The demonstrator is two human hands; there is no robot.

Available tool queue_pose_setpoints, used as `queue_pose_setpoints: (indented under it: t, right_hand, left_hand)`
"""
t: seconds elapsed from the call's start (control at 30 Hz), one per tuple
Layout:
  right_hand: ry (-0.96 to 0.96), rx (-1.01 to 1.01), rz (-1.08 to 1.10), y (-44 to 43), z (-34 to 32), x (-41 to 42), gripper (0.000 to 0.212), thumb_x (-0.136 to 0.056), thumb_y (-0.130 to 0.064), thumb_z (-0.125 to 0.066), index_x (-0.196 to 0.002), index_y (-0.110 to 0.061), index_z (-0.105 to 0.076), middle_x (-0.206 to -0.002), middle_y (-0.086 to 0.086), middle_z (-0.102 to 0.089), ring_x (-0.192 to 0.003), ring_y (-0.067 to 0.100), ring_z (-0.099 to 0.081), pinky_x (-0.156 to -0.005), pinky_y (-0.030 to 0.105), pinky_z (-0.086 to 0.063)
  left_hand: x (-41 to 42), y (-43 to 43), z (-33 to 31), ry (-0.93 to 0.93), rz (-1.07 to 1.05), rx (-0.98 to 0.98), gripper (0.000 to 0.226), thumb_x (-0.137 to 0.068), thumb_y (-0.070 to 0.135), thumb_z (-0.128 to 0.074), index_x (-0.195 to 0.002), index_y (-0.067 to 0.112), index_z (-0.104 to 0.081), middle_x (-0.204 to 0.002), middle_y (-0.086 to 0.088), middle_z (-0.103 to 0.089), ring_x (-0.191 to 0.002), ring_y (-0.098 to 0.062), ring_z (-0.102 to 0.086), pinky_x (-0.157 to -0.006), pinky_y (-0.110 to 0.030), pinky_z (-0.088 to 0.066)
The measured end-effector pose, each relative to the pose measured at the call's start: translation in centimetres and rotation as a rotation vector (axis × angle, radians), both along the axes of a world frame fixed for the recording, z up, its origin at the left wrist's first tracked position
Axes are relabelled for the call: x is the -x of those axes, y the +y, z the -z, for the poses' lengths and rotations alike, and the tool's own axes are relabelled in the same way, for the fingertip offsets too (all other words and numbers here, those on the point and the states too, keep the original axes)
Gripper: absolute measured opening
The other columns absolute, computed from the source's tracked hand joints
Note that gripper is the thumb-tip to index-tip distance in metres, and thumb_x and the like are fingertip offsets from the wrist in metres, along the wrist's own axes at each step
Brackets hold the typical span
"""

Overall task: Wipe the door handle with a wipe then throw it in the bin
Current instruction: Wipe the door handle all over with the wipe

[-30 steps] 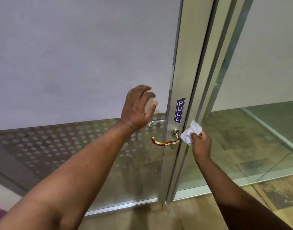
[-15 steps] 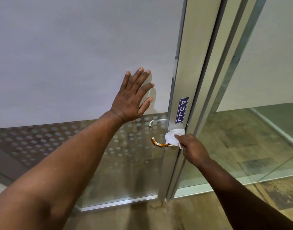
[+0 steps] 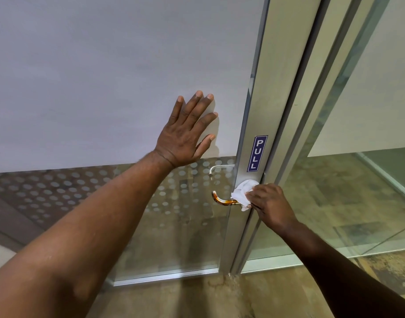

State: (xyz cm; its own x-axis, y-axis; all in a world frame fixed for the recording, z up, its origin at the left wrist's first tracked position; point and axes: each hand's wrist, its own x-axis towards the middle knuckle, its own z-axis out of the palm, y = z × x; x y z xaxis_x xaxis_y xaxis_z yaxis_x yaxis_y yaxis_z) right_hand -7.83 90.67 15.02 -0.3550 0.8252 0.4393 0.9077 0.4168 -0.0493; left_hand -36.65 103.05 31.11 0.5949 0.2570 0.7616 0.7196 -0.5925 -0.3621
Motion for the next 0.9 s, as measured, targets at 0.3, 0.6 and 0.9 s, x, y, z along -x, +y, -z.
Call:
queue_pose_setpoints:
  t: [0.3,0.6,0.9]
  right_hand:
    - [0.04,-0.042,0.049,-0.1,0.8,2.4,0.031,-0.073,-0.015,-0.088,-0.103,-0.014,-0.08,-0.094,0.002,-0.078,-0.092,0.027,-0.073,-0.096,0.041,-0.034]
    - [0.125,-0.11,0.006,0.4,1.2,5.3,0.024,-0.071,-0.011,-0.089,-0.093,-0.014,-0.078,-0.087,0.0,-0.079,-0.077,0.022,-0.073,-0.091,0.035,-0.04]
    - [0.118,-0.09,0.035,1.0,1.9,9.3,0.018,-0.08,-0.018,-0.082,-0.097,-0.016,-0.076,-0.081,-0.003,-0.077,-0.071,0.021,-0.069,-0.079,0.033,-0.047]
  left_hand:
    - [0.0,0.4,0.2,0.016,-0.028,-0.029,0.055,-0.101,0.043,-0.047,-0.147,0.013,-0.044,-0.162,-0.019,-0.031,-0.153,-0.036,-0.018,-0.126,-0.048,0.005]
    - [-0.1,0.4,0.2,0.011,-0.022,-0.034,0.053,-0.101,0.042,-0.049,-0.145,0.012,-0.048,-0.161,-0.02,-0.033,-0.152,-0.037,-0.021,-0.127,-0.049,0.004]
    - [-0.1,0.4,0.2,0.011,-0.026,-0.029,0.054,-0.101,0.043,-0.049,-0.145,0.011,-0.049,-0.161,-0.02,-0.034,-0.152,-0.038,-0.022,-0.126,-0.051,0.002]
